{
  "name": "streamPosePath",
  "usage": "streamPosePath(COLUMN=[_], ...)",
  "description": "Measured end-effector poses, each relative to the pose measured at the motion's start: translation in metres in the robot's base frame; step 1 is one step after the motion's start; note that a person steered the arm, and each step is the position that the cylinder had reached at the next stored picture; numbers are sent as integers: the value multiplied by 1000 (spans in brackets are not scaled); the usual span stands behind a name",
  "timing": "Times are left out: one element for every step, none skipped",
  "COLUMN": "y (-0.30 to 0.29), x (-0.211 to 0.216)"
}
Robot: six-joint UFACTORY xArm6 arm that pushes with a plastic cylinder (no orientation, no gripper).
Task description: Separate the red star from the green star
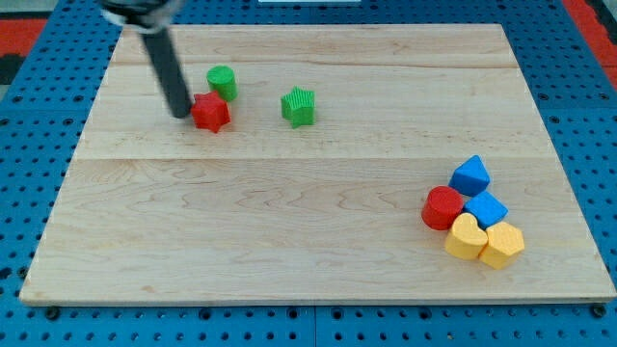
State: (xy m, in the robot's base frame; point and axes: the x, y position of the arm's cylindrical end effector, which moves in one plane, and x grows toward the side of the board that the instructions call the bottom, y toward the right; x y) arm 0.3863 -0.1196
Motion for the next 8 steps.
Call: streamPosePath(y=[104, 50, -4, 60, 136, 171, 96, 59], x=[35, 33, 12, -6, 46, 114, 104, 50])
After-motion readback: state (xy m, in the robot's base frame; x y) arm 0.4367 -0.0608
